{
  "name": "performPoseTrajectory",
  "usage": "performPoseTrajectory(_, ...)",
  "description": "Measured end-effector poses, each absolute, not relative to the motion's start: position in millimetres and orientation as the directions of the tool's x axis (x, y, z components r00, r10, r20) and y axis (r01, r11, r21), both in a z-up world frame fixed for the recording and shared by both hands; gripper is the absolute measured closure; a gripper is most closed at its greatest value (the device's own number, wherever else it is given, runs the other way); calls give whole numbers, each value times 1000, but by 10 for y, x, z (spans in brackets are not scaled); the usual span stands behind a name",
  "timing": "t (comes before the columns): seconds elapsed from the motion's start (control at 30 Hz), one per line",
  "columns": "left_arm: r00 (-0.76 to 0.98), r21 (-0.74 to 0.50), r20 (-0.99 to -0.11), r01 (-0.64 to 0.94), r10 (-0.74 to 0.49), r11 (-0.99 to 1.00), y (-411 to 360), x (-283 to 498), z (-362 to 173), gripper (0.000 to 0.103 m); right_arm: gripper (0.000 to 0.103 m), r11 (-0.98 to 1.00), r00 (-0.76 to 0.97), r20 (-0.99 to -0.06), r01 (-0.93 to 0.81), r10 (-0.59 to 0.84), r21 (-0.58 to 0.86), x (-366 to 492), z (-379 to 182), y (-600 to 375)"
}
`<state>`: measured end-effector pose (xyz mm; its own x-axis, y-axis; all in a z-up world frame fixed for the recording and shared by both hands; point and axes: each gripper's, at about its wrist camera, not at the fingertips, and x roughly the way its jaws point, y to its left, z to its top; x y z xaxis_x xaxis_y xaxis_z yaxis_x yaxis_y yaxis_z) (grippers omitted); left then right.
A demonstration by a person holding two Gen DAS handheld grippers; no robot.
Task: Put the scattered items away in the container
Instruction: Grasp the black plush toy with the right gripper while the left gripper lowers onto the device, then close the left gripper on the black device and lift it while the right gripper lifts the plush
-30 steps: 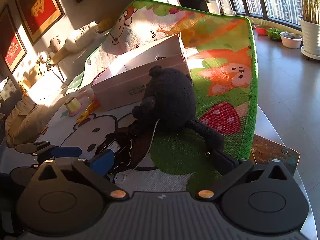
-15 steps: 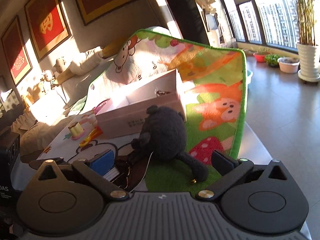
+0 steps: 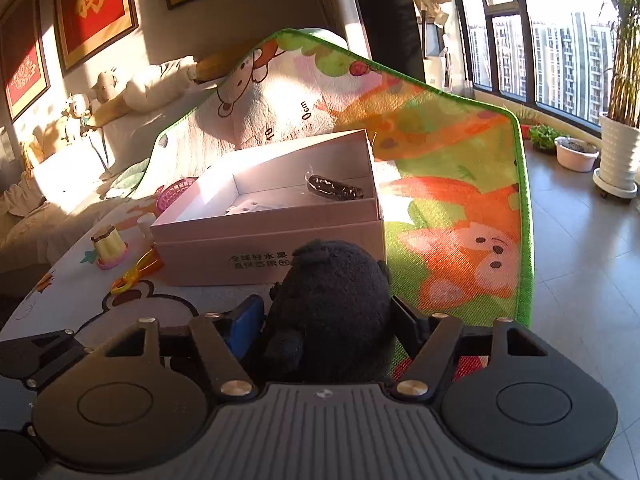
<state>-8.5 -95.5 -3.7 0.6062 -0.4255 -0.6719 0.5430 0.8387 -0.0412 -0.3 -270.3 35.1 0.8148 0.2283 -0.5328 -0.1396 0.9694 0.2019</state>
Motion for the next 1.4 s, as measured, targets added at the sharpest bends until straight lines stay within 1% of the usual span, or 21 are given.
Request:
performPoseTrajectory(0.13, 587, -32, -670, 589, -455, 808, -965, -88, -37, 1, 40, 970, 814, -530, -173, 238, 169, -157, 363, -2733)
performPoseTrajectory(0.2, 581, -17, -670, 611, -462, 792, -981, -105, -39, 4, 40, 969, 813, -530, -188, 243, 158, -229, 382, -2755)
performPoseTrajectory(0.27, 583, 9, -671, 624, -458, 781, -983, -130, -38, 12, 40, 970, 813, -530, -192, 241, 148, -293, 407, -2790)
performPoseTrajectory(0.3, 579, 10, -672, 631, -463, 775, -972, -137, -34, 12, 40, 972, 814, -531, -190, 236, 141, -310, 412, -2805)
performPoseTrajectory(0.37, 554, -28, -672, 643, -491, 765, -920, -135, -14, 9, 40, 973, 815, -531, -187, 230, 134, -332, 408, -2831)
performPoseTrajectory(0.43, 550, -59, -667, 633, -503, 772, -873, -107, 6, 9, 40, 972, 816, -530, -189, 233, 137, -328, 402, -2850)
performPoseTrajectory(0.6, 586, -9, -671, 606, -455, 795, -915, -25, -13, 9, 40, 972, 815, -530, -184, 232, 143, -285, 388, -2834)
performPoseTrajectory(0.63, 581, -9, -673, 612, -457, 791, -932, -15, -20, 13, 40, 972, 815, -531, -183, 233, 145, -281, 386, -2835)
performPoseTrajectory(0.73, 587, 13, -669, 623, -456, 782, -961, -17, -26, 17, 39, 972, 812, -534, -184, 235, 148, -281, 374, -2842)
performPoseTrajectory(0.77, 589, 14, -668, 622, -456, 783, -956, -16, -21, 24, 38, 971, 811, -535, -185, 237, 150, -283, 370, -2842)
performPoseTrajectory(0.8, 586, 8, -667, 624, -460, 782, -940, -17, -10, 27, 35, 971, 811, -535, -185, 237, 150, -283, 365, -2840)
performPoseTrajectory(0.97, 617, 29, -667, 582, -418, 812, -746, -83, 52, 27, 31, 975, 818, -532, -181, 222, 128, -260, 357, -2805)
performPoseTrajectory(1.03, 624, 27, -673, 557, -397, 830, -630, -127, 57, 27, 27, 977, 821, -530, -179, 212, 114, -235, 352, -2787)
performPoseTrajectory(1.17, 636, 7, -671, 520, -382, 854, -416, -230, 85, 27, 27, 978, 819, -535, -194, 207, 82, -171, 331, -2727)
performPoseTrajectory(1.2, 640, 3, -667, 514, -381, 858, -379, -247, 100, 27, 29, 977, 816, -539, -203, 208, 70, -160, 326, -2697)
performPoseTrajectory(1.23, 646, 4, -662, 510, -380, 860, -356, -265, 118, 27, 40, 974, 812, -543, -217, 213, 58, -152, 331, -2667)
performPoseTrajectory(1.33, 678, 32, -636, 501, -369, 865, -336, -296, 198, 27, 43, 971, 810, -545, -239, 215, 28, -178, 416, -2580)
performPoseTrajectory(1.4, 696, 44, -614, 501, -372, 865, -334, -314, 266, 27, 43, 966, 804, -547, -258, 234, 34, -220, 494, -2556)
